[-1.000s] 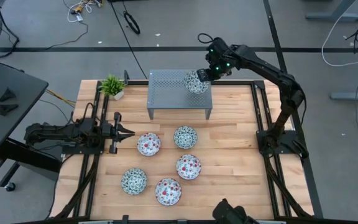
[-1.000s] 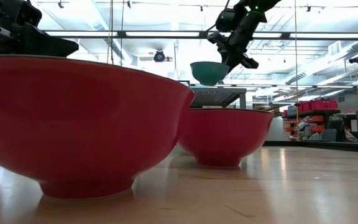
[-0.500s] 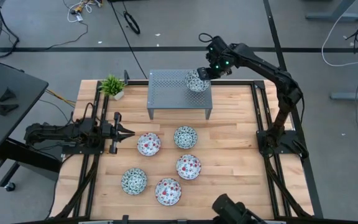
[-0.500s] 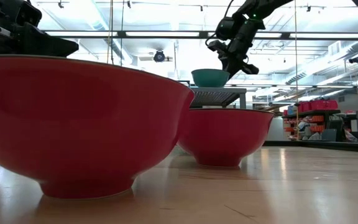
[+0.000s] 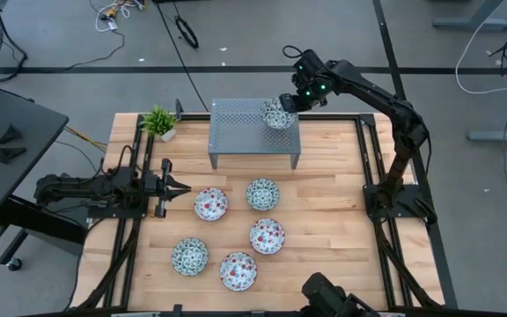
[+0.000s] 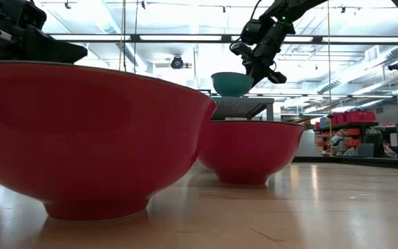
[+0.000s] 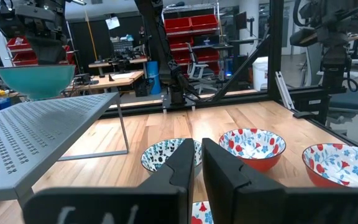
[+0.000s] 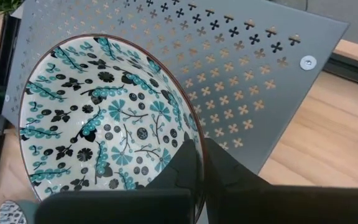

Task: Pick & Place Mini bowls
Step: Put the bottom right blue and white patterned bowl on the shelf

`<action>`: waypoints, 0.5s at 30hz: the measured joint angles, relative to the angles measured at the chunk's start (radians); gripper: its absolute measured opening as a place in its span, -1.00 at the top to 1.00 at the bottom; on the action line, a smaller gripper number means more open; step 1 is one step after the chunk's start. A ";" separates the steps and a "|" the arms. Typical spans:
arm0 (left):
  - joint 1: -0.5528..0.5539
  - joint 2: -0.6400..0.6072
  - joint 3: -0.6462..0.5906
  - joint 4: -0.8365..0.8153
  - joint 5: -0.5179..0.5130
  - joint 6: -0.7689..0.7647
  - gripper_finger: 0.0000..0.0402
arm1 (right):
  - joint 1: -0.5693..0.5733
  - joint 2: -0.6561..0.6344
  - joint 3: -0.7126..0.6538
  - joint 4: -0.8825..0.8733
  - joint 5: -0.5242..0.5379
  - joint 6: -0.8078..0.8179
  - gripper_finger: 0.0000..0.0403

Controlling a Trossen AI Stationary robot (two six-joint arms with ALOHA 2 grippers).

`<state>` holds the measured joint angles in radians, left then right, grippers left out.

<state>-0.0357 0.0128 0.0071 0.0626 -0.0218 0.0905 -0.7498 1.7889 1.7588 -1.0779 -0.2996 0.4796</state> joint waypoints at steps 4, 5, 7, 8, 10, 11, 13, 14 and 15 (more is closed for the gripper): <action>0.000 0.000 0.000 0.000 0.000 0.000 0.82 | 0.000 0.000 0.000 0.000 0.000 0.002 0.98; 0.000 0.000 0.000 0.000 0.000 0.000 0.82 | 0.000 0.000 0.000 0.000 0.001 0.002 0.98; 0.000 0.000 0.000 0.000 0.000 0.000 0.82 | 0.000 0.000 0.000 0.000 0.001 0.002 0.98; 0.000 0.000 0.000 0.000 0.000 0.000 0.82 | -0.001 0.000 0.000 0.000 0.002 0.002 0.98; 0.000 0.000 0.000 0.000 0.000 0.000 0.82 | -0.002 0.000 0.000 -0.001 0.002 0.002 0.98; 0.000 0.000 0.000 0.000 0.000 0.000 0.82 | -0.003 0.000 0.000 -0.001 0.003 0.002 0.98; 0.000 0.000 0.000 0.000 0.000 0.000 0.82 | -0.005 0.000 0.000 -0.002 0.003 0.004 0.98; 0.000 0.000 0.000 0.000 0.000 0.000 0.82 | -0.005 0.000 0.000 -0.003 0.003 0.010 0.98; 0.000 0.000 0.000 0.000 0.000 0.000 0.82 | -0.006 0.001 0.000 -0.007 0.003 0.010 0.98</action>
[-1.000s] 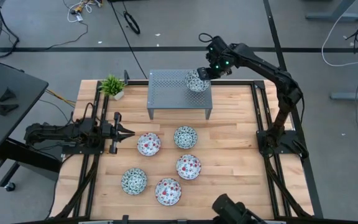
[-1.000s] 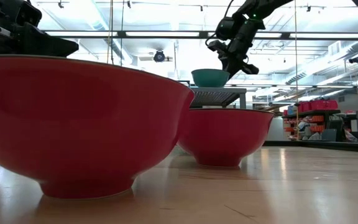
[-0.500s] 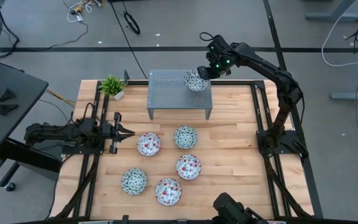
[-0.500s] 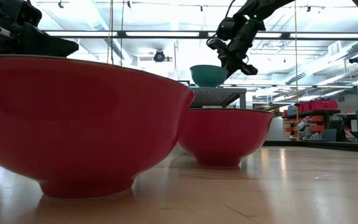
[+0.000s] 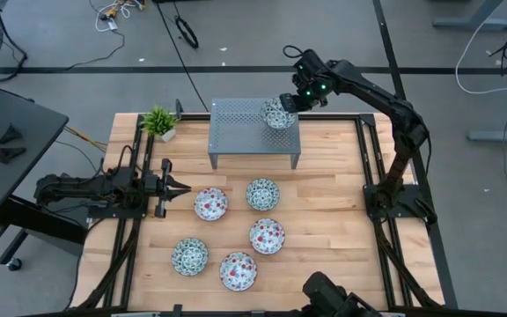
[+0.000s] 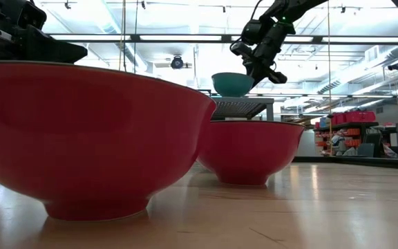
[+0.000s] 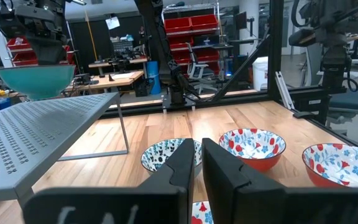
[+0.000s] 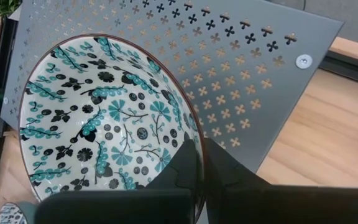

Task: Pick & Place Mini bowls
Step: Put the bottom right blue and white patterned bowl on the shelf

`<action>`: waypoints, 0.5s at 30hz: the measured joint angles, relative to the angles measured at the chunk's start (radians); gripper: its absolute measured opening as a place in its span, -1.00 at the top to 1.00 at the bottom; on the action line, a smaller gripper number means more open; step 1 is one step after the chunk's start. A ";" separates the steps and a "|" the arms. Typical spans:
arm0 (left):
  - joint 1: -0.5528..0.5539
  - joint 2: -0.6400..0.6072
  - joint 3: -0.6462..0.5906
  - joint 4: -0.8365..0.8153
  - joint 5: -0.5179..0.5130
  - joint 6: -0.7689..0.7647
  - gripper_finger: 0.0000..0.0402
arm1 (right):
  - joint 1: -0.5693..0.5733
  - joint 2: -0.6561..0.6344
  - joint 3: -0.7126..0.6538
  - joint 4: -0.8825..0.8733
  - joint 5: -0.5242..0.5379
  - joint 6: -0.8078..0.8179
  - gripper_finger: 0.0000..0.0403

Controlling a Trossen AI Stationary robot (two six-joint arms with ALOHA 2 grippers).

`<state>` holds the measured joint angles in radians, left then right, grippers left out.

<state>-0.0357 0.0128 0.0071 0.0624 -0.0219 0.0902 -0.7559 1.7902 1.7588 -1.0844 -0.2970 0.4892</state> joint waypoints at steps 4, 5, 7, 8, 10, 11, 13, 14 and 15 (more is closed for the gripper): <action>0.000 0.000 0.000 0.000 0.000 0.000 0.82 | -0.002 0.008 -0.003 -0.024 0.000 -0.004 0.98; 0.000 0.000 0.000 0.000 0.000 0.000 0.82 | -0.002 0.010 -0.003 -0.028 0.000 -0.006 0.98; 0.000 0.000 0.000 0.000 0.000 0.000 0.82 | -0.002 0.014 -0.003 -0.023 0.000 -0.008 0.98; 0.000 0.000 0.000 0.000 0.000 0.000 0.82 | -0.002 0.015 -0.004 -0.025 0.000 -0.010 0.98; 0.000 0.000 0.000 0.000 0.000 0.000 0.82 | -0.002 0.015 -0.004 -0.028 0.000 -0.011 0.98; 0.000 0.000 0.000 0.000 0.000 0.000 0.82 | -0.002 0.016 -0.004 -0.029 0.000 -0.011 0.98; 0.000 0.000 0.000 0.000 0.000 0.000 0.82 | -0.002 0.022 -0.004 -0.040 -0.001 -0.012 0.98; 0.000 0.000 0.000 0.000 0.000 0.000 0.82 | -0.002 0.024 -0.004 -0.047 0.000 -0.017 0.98; 0.000 0.000 0.000 0.000 0.000 0.000 0.82 | -0.002 0.027 -0.004 -0.049 0.000 -0.019 0.98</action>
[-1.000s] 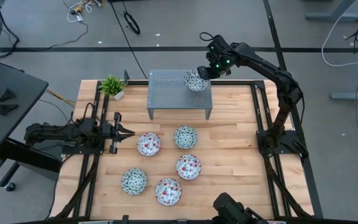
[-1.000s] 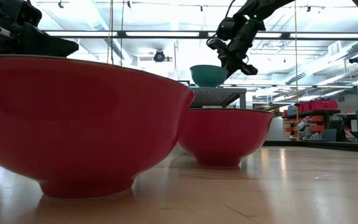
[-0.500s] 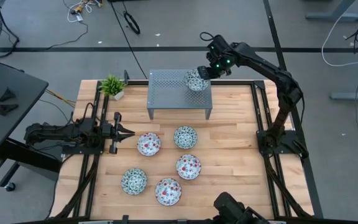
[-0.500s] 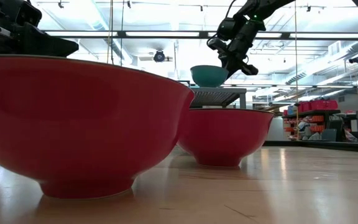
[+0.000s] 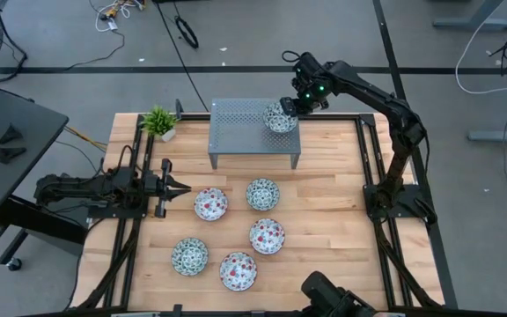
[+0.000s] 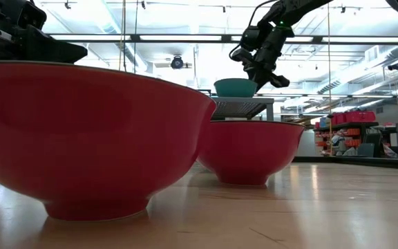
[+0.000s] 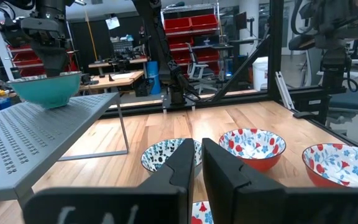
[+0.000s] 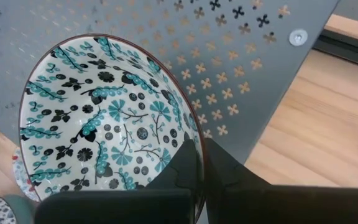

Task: Pick & Place Mini bowls
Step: Put the bottom right blue and white patterned bowl on the shelf, then stack the top blue and white patterned bowl on top of the other blue and white patterned bowl on the shelf

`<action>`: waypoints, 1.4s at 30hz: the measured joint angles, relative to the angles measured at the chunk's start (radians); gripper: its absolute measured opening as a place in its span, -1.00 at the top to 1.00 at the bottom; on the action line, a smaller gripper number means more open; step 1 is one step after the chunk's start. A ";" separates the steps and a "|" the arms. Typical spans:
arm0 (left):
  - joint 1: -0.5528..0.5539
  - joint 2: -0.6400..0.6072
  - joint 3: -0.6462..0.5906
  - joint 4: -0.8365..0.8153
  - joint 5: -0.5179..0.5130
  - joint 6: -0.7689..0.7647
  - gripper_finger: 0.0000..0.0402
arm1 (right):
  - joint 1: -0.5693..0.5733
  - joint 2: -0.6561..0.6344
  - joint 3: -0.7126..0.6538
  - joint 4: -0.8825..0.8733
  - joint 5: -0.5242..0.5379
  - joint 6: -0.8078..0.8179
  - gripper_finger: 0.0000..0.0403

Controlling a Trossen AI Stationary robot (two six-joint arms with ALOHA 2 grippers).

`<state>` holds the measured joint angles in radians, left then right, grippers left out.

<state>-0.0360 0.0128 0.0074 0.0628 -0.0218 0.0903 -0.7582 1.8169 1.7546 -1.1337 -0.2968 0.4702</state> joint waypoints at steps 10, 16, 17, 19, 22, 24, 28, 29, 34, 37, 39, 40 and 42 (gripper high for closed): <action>0.000 0.000 0.000 0.000 0.000 0.000 0.82 | 0.000 0.002 0.000 -0.005 0.000 -0.011 0.98; 0.000 0.000 0.000 0.000 0.000 0.000 0.82 | 0.000 0.002 0.000 -0.005 0.000 -0.014 0.94; 0.000 0.000 0.000 0.000 0.000 0.000 0.82 | 0.000 0.002 0.000 -0.005 0.000 -0.018 0.92; 0.000 0.000 0.000 0.000 0.000 0.000 0.82 | 0.000 0.002 0.000 -0.005 0.000 -0.027 0.87; 0.000 0.000 0.000 0.000 0.000 0.000 0.82 | 0.000 0.002 0.000 -0.003 -0.002 -0.034 0.80; 0.000 0.000 0.000 0.000 0.000 0.000 0.82 | 0.000 0.002 0.000 -0.003 -0.002 -0.038 0.76; 0.000 0.000 0.000 0.000 0.000 0.000 0.82 | 0.000 0.002 0.000 -0.003 -0.002 -0.038 0.70; 0.000 0.000 0.000 0.000 0.000 0.000 0.82 | 0.000 0.002 0.000 -0.003 -0.001 -0.038 0.68; 0.000 0.000 0.000 0.000 0.000 0.000 0.82 | 0.000 0.002 0.000 -0.003 -0.001 -0.053 0.58; 0.000 0.000 0.000 0.000 0.000 0.000 0.82 | 0.000 0.002 0.000 -0.003 0.000 -0.053 0.49; 0.000 0.000 0.000 0.000 0.000 0.000 0.82 | 0.000 0.002 0.000 -0.003 0.000 -0.053 0.43; 0.000 0.000 0.000 0.000 0.000 0.000 0.82 | 0.000 0.002 0.000 -0.003 0.000 -0.056 0.40; 0.000 0.000 0.000 0.000 0.000 0.000 0.82 | 0.000 0.002 0.000 -0.004 0.000 -0.060 0.34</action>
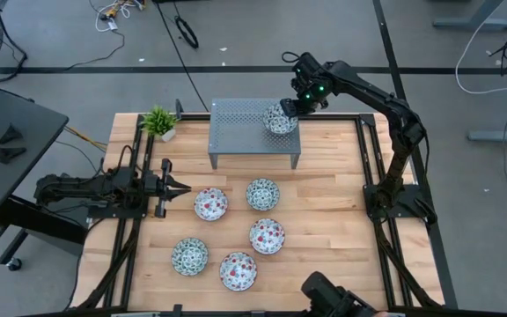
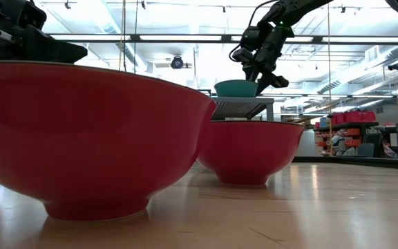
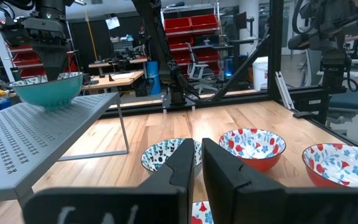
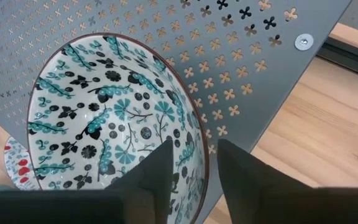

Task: Pick & Place Mini bowls
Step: Stack the top blue and white patterned bowl on top of the other blue and white patterned bowl on the shelf

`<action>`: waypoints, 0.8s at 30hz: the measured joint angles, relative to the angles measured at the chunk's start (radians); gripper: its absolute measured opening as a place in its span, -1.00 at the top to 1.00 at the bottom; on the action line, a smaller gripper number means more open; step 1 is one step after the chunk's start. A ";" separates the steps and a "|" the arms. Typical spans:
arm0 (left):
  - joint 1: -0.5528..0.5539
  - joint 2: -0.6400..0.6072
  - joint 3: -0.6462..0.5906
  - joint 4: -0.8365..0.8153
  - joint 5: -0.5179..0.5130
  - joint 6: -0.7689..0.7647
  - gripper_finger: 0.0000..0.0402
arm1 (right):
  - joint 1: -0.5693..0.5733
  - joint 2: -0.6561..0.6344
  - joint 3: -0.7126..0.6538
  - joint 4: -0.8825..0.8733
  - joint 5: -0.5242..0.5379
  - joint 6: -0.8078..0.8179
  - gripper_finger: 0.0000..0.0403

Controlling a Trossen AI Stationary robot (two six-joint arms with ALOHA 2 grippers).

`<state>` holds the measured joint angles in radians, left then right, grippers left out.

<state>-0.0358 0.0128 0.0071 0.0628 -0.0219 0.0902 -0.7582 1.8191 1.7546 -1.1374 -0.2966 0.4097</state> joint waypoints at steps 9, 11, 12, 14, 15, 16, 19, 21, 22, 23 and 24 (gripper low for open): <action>0.000 0.000 0.000 0.000 0.000 0.000 0.82 | 0.000 0.000 0.000 -0.002 0.000 0.000 0.24; 0.000 0.000 0.000 0.000 0.000 0.000 0.82 | 0.000 -0.002 0.000 -0.002 0.000 -0.004 0.24; 0.000 0.000 0.000 0.000 0.000 0.000 0.82 | 0.000 -0.004 0.000 -0.002 0.000 -0.004 0.24; 0.000 0.000 0.000 0.000 0.000 0.000 0.82 | 0.000 -0.013 0.000 -0.002 0.000 -0.007 0.24; 0.000 0.000 0.000 0.000 0.000 0.000 0.82 | 0.000 -0.018 0.000 -0.002 0.003 -0.008 0.24; 0.000 0.000 0.000 0.000 0.000 0.000 0.82 | 0.000 -0.023 0.000 -0.002 0.009 -0.009 0.24; 0.000 0.000 0.000 0.000 0.000 0.000 0.82 | -0.001 -0.039 0.000 -0.011 0.032 -0.018 0.24; 0.000 0.000 0.000 0.000 0.000 0.000 0.82 | -0.002 -0.054 0.000 -0.020 0.036 -0.027 0.24; 0.000 0.000 0.000 0.000 0.000 0.000 0.82 | -0.002 -0.061 0.000 -0.026 0.045 -0.029 0.24; 0.000 0.000 0.000 0.000 0.000 0.000 0.82 | -0.002 -0.069 0.000 -0.031 0.053 -0.030 0.24; 0.000 0.000 0.000 0.000 0.000 0.000 0.82 | -0.002 -0.077 0.000 -0.033 0.059 -0.033 0.24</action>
<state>-0.0357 0.0128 0.0072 0.0624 -0.0218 0.0902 -0.7603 1.7421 1.7550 -1.1706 -0.2374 0.3765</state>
